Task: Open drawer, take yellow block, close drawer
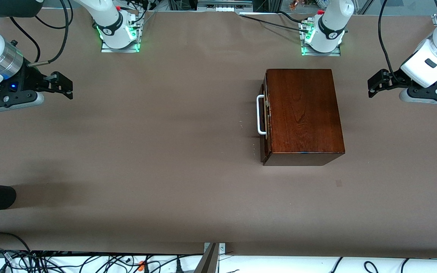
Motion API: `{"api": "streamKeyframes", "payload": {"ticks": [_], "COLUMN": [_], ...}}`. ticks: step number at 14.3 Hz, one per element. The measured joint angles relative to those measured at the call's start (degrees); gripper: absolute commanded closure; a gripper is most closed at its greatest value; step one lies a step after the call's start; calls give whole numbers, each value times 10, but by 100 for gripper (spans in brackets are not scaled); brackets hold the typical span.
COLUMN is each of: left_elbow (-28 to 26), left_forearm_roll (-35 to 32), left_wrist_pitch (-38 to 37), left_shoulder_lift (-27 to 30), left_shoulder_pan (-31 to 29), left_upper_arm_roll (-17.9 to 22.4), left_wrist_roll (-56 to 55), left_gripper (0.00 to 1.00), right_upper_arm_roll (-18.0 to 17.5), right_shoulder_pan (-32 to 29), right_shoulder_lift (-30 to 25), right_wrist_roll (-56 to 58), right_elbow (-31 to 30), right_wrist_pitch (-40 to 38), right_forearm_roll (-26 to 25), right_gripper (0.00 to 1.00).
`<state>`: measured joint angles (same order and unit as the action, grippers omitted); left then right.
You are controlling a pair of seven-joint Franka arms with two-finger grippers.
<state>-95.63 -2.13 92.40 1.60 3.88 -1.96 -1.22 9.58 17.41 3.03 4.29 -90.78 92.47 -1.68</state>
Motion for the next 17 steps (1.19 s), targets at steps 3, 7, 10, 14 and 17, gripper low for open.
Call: {"api": "streamKeyframes", "payload": {"ticks": [3, 7, 10, 14, 17], "left_elbow": [0, 0, 0, 43, 116], "left_forearm_roll": [2, 7, 9, 34, 36], "left_wrist_pitch": [-39, -86, -101, -90, -74], "left_shoulder_lift": [0, -14, -40, -115, -199], "left_shoulder_pan": [0, 16, 61, 141, 193], "left_upper_arm_roll": [0, -5, -10, -14, -14], "left_wrist_roll": [0, 0, -1, -60, -122], "left_gripper": [0, 0, 0, 0, 0], "right_upper_arm_roll": [0, 1, 1, 1, 1], "right_shoulder_pan": [0, 0, 0, 0, 0], "right_shoulder_lift": [0, 0, 0, 0, 0], "right_wrist_roll": [0, 0, 0, 0, 0], "right_elbow": [0, 0, 0, 0, 0], "right_wrist_pitch": [0, 0, 0, 0, 0], "right_forearm_roll": [0, 0, 0, 0, 0], "right_gripper": [0, 0, 0, 0, 0]}}
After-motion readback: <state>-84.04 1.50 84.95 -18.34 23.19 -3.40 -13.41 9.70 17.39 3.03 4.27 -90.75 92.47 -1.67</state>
